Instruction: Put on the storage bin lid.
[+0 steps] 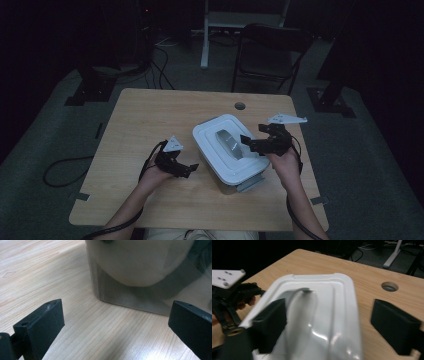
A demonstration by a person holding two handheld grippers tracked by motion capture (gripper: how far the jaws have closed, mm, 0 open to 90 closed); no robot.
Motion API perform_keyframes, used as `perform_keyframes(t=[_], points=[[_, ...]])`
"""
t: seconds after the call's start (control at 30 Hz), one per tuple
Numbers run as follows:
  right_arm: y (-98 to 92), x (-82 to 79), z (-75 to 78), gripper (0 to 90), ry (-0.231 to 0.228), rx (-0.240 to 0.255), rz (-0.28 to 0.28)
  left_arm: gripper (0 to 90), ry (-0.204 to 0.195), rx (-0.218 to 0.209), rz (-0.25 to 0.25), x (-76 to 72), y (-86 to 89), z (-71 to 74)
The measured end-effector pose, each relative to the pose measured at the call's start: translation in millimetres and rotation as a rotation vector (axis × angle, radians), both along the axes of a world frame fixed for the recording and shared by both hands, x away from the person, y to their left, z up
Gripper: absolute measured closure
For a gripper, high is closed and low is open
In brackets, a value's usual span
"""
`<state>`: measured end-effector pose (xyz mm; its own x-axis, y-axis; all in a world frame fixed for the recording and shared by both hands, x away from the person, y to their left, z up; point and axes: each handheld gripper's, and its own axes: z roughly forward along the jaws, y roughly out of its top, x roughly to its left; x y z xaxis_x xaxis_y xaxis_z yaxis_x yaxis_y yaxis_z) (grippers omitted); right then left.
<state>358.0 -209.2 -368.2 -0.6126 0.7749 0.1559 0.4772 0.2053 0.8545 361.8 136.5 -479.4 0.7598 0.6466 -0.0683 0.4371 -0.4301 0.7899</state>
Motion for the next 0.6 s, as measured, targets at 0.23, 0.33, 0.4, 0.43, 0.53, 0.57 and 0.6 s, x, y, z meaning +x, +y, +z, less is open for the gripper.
perform_keyframes(t=[0.23,0.33,0.4,0.43,0.53,0.57,0.6], points=[[-24.2,15.9,-11.7,12.2,-0.074,0.004,-0.068,1.0,0.006,-0.006,-0.002,0.5,-2.1,-1.3],[-35.4,24.1,-18.7,12.2,-0.098,-0.010,-0.116,1.0,0.002,-0.005,-0.005,0.8,-3.9,-1.2],[-42.2,30.0,-23.8,12.2,-0.088,-0.042,-0.150,1.0,0.000,-0.005,-0.007,1.1,-5.3,-0.9],[-45.4,32.1,-26.9,12.2,-0.097,-0.043,-0.161,1.0,0.000,-0.008,-0.007,1.1,-6.0,-0.5],[-54.3,40.9,-39.9,12.2,-0.092,-0.059,-0.184,1.0,-0.001,-0.008,-0.010,1.5,-8.6,-0.2],[-56.9,43.3,-45.2,12.2,-0.091,-0.060,-0.190,1.0,-0.002,-0.008,-0.010,1.5,-9.7,-0.5],[-59.5,46.1,-50.7,12.2,-0.082,-0.071,-0.200,1.0,-0.002,-0.007,-0.013,1.7,-10.7,-0.7]])
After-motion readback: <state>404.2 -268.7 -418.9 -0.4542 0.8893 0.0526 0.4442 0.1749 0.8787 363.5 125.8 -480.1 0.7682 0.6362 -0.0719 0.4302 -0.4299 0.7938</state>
